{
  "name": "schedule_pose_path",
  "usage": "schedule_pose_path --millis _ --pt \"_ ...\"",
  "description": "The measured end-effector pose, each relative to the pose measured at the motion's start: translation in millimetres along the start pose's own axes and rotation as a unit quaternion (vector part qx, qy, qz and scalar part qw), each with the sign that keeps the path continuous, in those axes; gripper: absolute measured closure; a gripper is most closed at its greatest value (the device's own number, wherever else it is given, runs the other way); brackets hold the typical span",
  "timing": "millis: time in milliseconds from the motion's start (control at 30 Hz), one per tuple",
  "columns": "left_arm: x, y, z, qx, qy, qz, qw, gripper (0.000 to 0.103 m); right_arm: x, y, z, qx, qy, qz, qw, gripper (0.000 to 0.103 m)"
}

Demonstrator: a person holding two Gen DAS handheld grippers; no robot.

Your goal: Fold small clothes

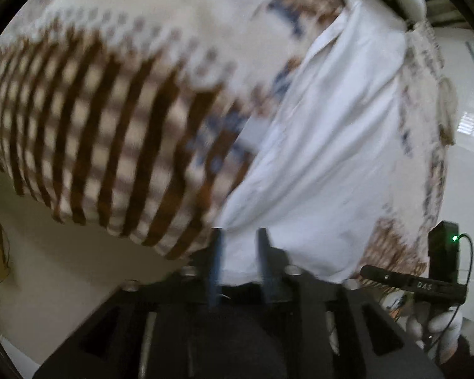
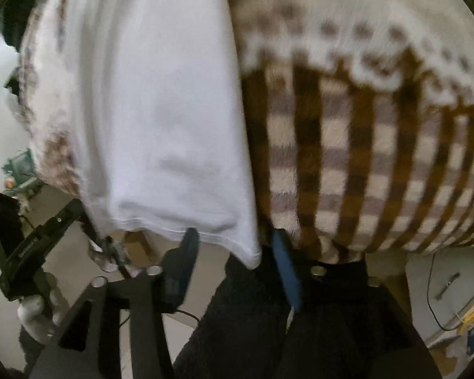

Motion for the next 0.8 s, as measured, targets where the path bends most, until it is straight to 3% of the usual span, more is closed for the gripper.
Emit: schedule_pose_path --millis 167,333,467,600,667,700,733,800 --pt "41.0 -35.5 85.9 0.092 0.035 -0.047 0.9940 0.050 -13.4 -71.0 23.6 0.065 0.011 0.049 0.997 0.042" --pt "68.3 -13.7 217.7 0.139 0.082 -0.060 0.9851 0.050 -36.6 -136.6 105.3 0.161 0.022 0.081 0.983 0.042" --pt "79.1 29.5 315.1 0.129 0.106 -0.055 0.9845 0.050 -58.0 -185.3 185.1 0.215 0.041 0.117 0.969 0.042" --pt "88.1 72.6 393.3 0.105 0.139 -0.022 0.9845 0.050 -73.5 -217.4 261.8 0.252 0.067 0.127 0.957 0.042" --pt "89.6 91.4 419.3 0.097 0.156 -0.006 0.9830 0.055 -88.8 -220.4 294.3 0.254 0.090 0.142 0.953 0.042" --pt "89.7 94.8 426.9 0.103 0.163 -0.009 0.9811 0.083 -92.5 -219.7 303.9 0.250 0.095 0.147 0.952 0.042" --pt "89.1 94.0 431.5 0.111 0.167 -0.014 0.9795 0.100 -93.9 -218.3 321.0 0.247 0.101 0.152 0.952 0.042" --pt "83.6 87.4 432.8 0.120 0.164 -0.028 0.9787 0.099 -104.3 -215.5 338.4 0.247 0.102 0.146 0.953 0.042"
Point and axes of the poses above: each gripper's, at about its wrist camera, not at the fingertips, and y roughly the way its jaws point, x to its right, z to its top, the point moved 2 cm from there along y, roughly the way its jaws point, and after that the axes turned 15 degrees about y, right-handed, at the moved point
